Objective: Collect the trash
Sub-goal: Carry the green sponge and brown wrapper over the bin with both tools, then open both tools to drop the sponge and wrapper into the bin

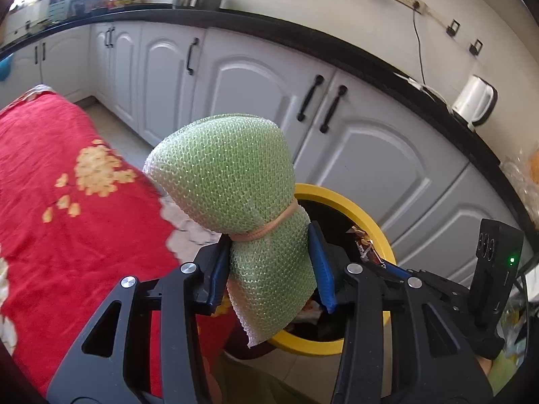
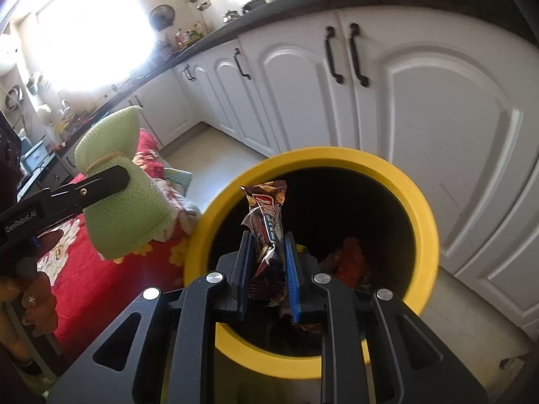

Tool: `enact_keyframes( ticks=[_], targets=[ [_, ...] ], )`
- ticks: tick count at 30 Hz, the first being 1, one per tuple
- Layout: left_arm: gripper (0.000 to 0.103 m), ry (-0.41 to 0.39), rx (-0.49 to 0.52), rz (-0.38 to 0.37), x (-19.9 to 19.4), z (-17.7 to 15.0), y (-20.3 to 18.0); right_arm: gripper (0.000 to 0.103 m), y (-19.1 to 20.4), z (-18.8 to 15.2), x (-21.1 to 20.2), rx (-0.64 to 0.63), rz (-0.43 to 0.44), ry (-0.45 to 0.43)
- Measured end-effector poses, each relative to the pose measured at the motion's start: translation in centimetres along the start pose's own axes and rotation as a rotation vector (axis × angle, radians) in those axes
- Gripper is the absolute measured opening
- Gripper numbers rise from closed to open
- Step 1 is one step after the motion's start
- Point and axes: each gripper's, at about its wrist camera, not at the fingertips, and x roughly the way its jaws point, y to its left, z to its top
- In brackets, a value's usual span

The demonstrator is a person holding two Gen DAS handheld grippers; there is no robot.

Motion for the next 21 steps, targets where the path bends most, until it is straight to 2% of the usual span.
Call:
enact_keyframes(
  ticks=[9,15,16,18,21],
  targets=[
    [0.037,0.050,0.060,-0.032,2.8,-0.5,-3.0,0.020,-2.2,-1.2,0.6,0.048,-0.011,0.030],
    [0.039,0.085,0.078,-0.035,4.6,-0.6,-3.6,0.021,-3.2,-1.7,0.6,0.073,-0.021,0.033],
    [0.041,0.091,0.075,-0.034,4.8,-0.6,-3.5,0.024,-3.3,-1.8,0.6,0.075,-0.023,0.034],
    [0.044,0.103,0.070,-0.034,5.2,-0.5,-3.4,0.039,-3.5,-2.0,0.5,0.079,-0.032,0.034],
    [0.059,0.115,0.074,-0.027,5.6,-0.6,-3.1,0.044,-3.8,-2.2,0.3,0.080,-0.044,0.029]
  ],
)
